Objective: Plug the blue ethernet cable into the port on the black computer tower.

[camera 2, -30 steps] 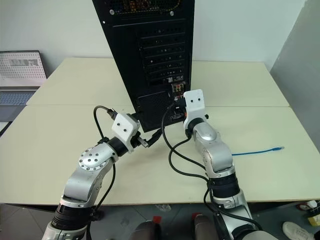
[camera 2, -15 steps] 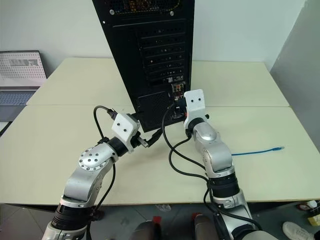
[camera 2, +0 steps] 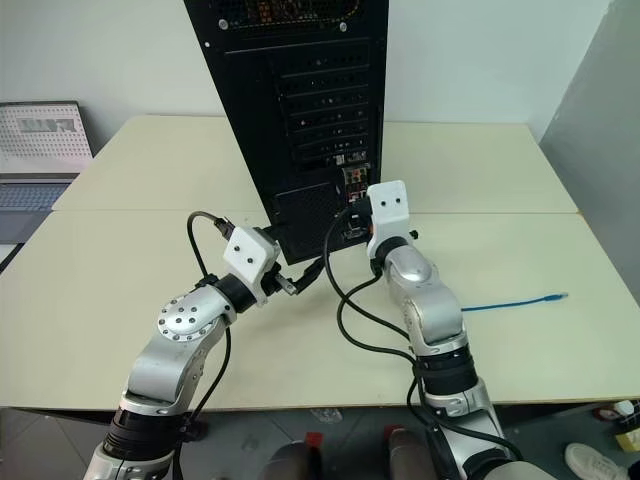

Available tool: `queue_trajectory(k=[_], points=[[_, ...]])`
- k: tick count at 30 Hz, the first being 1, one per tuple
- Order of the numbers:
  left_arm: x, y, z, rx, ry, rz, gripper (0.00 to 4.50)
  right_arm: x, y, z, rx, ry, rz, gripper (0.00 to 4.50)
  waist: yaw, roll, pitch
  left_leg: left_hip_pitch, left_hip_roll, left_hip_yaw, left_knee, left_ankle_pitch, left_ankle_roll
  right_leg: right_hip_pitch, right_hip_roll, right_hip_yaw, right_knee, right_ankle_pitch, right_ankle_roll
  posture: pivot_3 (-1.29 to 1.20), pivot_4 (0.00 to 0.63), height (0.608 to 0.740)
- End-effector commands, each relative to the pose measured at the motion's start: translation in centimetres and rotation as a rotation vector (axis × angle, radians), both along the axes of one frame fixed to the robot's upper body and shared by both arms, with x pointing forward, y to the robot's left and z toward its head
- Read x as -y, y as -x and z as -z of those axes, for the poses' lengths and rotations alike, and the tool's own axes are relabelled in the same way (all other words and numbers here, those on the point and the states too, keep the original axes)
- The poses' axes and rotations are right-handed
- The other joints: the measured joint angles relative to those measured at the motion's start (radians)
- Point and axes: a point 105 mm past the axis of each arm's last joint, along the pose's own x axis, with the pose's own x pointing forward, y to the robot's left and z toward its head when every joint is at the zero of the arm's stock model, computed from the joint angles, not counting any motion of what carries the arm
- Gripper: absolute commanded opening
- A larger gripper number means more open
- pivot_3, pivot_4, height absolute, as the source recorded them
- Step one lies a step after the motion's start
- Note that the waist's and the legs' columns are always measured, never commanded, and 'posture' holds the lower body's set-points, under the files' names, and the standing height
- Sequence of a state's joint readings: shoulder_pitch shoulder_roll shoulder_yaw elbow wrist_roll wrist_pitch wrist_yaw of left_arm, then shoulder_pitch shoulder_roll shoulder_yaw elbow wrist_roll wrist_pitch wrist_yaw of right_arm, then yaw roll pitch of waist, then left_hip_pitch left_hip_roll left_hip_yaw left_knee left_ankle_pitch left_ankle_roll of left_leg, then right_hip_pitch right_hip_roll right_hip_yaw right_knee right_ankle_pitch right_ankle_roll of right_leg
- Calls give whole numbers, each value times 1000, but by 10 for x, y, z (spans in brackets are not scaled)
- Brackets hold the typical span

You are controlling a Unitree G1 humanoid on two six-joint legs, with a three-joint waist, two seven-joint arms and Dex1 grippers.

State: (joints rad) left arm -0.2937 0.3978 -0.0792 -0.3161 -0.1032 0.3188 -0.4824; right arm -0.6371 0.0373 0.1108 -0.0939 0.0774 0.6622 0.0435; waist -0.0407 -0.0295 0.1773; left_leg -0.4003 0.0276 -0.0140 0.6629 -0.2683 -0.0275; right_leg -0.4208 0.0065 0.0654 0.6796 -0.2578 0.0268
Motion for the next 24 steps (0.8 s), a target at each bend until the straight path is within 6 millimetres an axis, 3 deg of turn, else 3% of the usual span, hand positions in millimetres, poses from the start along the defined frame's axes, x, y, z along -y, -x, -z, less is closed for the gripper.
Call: queue_trajectory(k=[1, 9, 24], points=[[3, 5, -16, 70, 3, 13, 4437, -6, 2, -14, 53, -7, -16, 0, 0, 0, 0, 0, 0, 0, 0, 0, 0, 0, 0, 0, 0, 0, 0, 0, 150, 740], [3, 4, -16, 70, 5, 10, 4437, -10, 1, -22, 56, -29, -17, 0, -1, 0, 0, 0, 0, 0, 0, 0, 0, 0, 0, 0, 0, 0, 0, 0, 150, 740], [2, 4, -16, 67, 15, 5, 4437, -42, 4, -33, 88, -27, -84, 0, -19, 0, 0, 0, 1, 0, -1, 0, 0, -1, 1, 0, 0, 0, 0, 0, 150, 740]])
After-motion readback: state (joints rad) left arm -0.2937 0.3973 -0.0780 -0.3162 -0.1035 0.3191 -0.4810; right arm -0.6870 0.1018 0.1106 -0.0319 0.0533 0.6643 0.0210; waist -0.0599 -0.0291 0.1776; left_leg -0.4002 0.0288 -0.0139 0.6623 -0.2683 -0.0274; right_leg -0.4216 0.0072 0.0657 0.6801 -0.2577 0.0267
